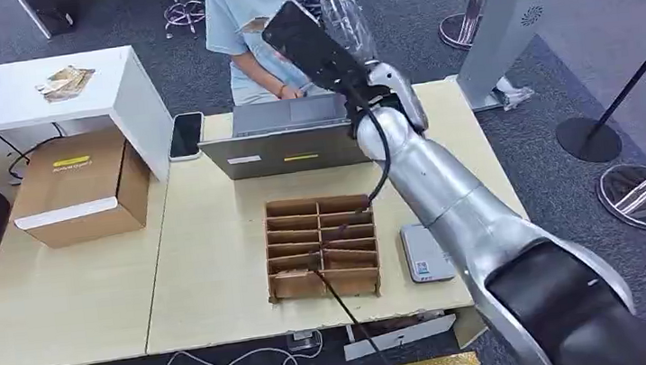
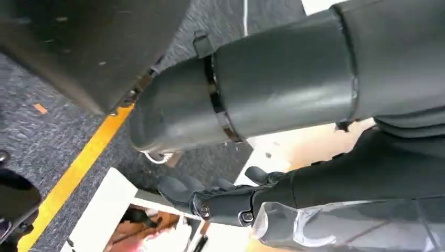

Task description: Pass the card to the sensor for recognition and then transmit it.

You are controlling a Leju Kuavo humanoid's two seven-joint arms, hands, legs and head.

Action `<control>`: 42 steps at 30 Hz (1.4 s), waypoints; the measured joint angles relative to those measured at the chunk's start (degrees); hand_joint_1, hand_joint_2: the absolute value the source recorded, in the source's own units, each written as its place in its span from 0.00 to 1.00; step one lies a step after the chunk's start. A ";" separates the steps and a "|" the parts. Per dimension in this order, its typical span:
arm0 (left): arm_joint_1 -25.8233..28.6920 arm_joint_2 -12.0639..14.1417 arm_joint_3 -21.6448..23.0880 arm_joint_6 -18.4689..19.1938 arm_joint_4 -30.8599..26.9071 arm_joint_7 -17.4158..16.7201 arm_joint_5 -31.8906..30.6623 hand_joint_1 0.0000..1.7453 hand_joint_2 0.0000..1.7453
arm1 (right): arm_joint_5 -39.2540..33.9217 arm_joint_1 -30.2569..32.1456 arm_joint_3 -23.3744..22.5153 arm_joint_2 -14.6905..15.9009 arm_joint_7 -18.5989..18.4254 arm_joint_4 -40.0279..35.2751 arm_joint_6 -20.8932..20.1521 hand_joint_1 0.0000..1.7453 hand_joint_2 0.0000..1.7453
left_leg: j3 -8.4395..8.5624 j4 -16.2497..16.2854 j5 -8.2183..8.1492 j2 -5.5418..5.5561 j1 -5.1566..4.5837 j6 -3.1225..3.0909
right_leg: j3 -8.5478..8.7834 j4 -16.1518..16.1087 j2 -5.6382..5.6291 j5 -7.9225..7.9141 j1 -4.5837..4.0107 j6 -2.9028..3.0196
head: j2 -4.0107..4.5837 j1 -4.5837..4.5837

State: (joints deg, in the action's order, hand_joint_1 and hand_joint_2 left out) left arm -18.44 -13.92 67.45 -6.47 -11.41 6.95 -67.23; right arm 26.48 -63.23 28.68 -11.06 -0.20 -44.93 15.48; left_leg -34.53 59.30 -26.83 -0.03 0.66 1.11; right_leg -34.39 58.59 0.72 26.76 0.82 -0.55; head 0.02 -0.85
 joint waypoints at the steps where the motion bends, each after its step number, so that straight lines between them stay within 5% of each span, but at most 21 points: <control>1: 0.23 0.09 -0.82 0.00 0.00 0.48 0.72 0.00 0.00 | 1.94 -1.56 0.47 -0.34 -1.53 2.62 1.23 1.00 1.00 | 0.00 0.00 0.00 0.01 -0.01 0.00 | 0.01 0.00 0.02 0.00 0.01 0.00 | 0.00 0.00; 8: 2.40 0.59 -4.34 -0.02 0.02 1.00 3.31 0.00 0.00 | 12.16 -9.01 4.39 -1.18 -10.35 15.46 2.20 1.00 1.00 | -0.02 0.02 0.00 0.02 -0.01 0.00 | 0.00 -0.02 0.02 0.00 0.01 0.00 | 0.00 0.00; 20: 3.14 0.68 -5.61 -0.02 0.02 1.01 1.68 0.00 0.00 | 13.85 -10.71 5.59 -1.66 -11.36 22.63 1.28 1.00 1.00 | 0.01 0.02 0.00 0.01 -0.01 0.00 | 0.00 -0.02 0.01 0.00 0.01 0.00 | 0.00 0.00; 21: 3.14 0.66 -5.61 -0.02 0.02 0.85 1.51 0.00 0.00 | 13.89 -10.77 5.59 -1.66 -11.42 22.92 1.37 0.20 1.00 | 0.01 0.02 0.00 0.01 -0.01 0.00 | 0.00 -0.02 0.00 -0.01 0.01 0.00 | 0.00 -0.02; 22: 3.14 0.66 -5.61 0.00 0.02 0.65 1.35 0.00 0.00 | 14.07 -10.81 5.59 -1.66 -11.42 23.27 1.50 0.00 1.00 | 0.02 0.02 0.00 0.00 -0.01 0.00 | 0.00 -0.02 0.00 -0.01 0.01 0.00 | 0.00 0.00; 34: 3.15 0.66 -5.61 -0.02 0.02 0.20 0.72 0.00 0.00 | 13.72 -10.83 4.57 -1.13 -9.19 25.06 2.14 0.00 1.00 | 0.03 0.03 0.00 -0.01 -0.01 0.00 | 0.00 -0.03 0.00 -0.01 0.01 0.00 | 0.00 0.00; 42: 3.17 0.63 -5.61 -0.02 0.02 1.09 1.24 0.00 0.00 | 12.23 -11.23 2.41 0.85 -1.47 25.19 -0.79 0.00 1.00 | 0.03 0.05 0.00 0.00 -0.01 0.00 | 0.00 -0.03 0.00 -0.01 0.01 0.00 | 0.00 0.00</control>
State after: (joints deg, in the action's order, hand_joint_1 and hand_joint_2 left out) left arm -15.28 -13.29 61.83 -6.49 -11.39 8.04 -65.99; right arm 38.71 -74.46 31.08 -10.21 -1.67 -19.73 14.69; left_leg -34.50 59.35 -26.83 -0.02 0.65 1.11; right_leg -34.39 58.56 0.71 26.75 0.83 -0.54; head 0.02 -0.85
